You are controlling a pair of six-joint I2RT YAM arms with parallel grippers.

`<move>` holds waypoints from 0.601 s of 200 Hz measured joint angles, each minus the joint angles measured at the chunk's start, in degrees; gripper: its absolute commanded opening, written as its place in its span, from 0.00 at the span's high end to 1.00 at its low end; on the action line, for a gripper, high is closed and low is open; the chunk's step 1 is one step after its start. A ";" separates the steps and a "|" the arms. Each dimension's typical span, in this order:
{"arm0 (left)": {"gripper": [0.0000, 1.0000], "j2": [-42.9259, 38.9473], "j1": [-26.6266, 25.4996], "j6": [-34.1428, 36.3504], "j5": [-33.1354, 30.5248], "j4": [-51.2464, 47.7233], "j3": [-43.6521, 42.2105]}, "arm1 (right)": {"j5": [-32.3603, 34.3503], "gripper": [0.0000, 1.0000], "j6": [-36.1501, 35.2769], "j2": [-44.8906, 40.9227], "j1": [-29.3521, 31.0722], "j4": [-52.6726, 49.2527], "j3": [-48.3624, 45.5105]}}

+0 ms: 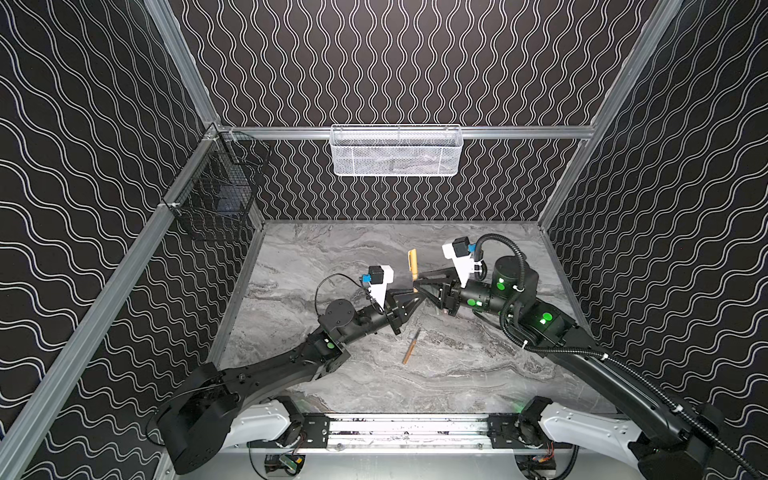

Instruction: Insert the pens into the pen caps

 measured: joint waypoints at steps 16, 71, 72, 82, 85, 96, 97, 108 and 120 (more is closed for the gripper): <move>1.00 0.22 0.00 -0.04 0.35 0.33 0.00 | -0.13 0.73 0.00 0.48 0.11 0.13 0.00; 1.00 0.55 0.00 -1.33 1.03 0.63 0.00 | -0.39 0.94 -0.02 2.56 0.26 1.55 0.13; 1.00 0.55 0.00 -1.33 1.01 0.63 0.00 | -0.39 0.94 -0.02 2.56 0.26 1.55 0.13; 1.00 0.57 0.07 -1.51 1.01 0.63 0.00 | -0.31 0.97 -0.07 2.56 0.26 1.60 0.13; 0.98 0.57 0.09 -1.53 1.01 0.63 0.00 | -0.31 0.98 -0.07 2.56 0.26 1.62 0.13; 0.73 0.59 0.09 -1.66 0.79 0.76 -0.07 | -0.07 1.00 0.00 2.47 0.26 1.86 0.09; 0.70 0.59 0.09 -1.68 0.79 0.81 -0.07 | -0.04 1.00 0.02 2.47 0.26 1.86 0.09; 0.52 0.61 0.09 -1.40 0.68 1.18 -0.28 | 0.04 1.00 0.81 2.19 0.28 2.16 -0.22; 0.28 0.39 0.09 -1.42 -0.13 1.14 -1.09 | 0.61 1.00 1.84 1.77 0.33 3.17 -0.42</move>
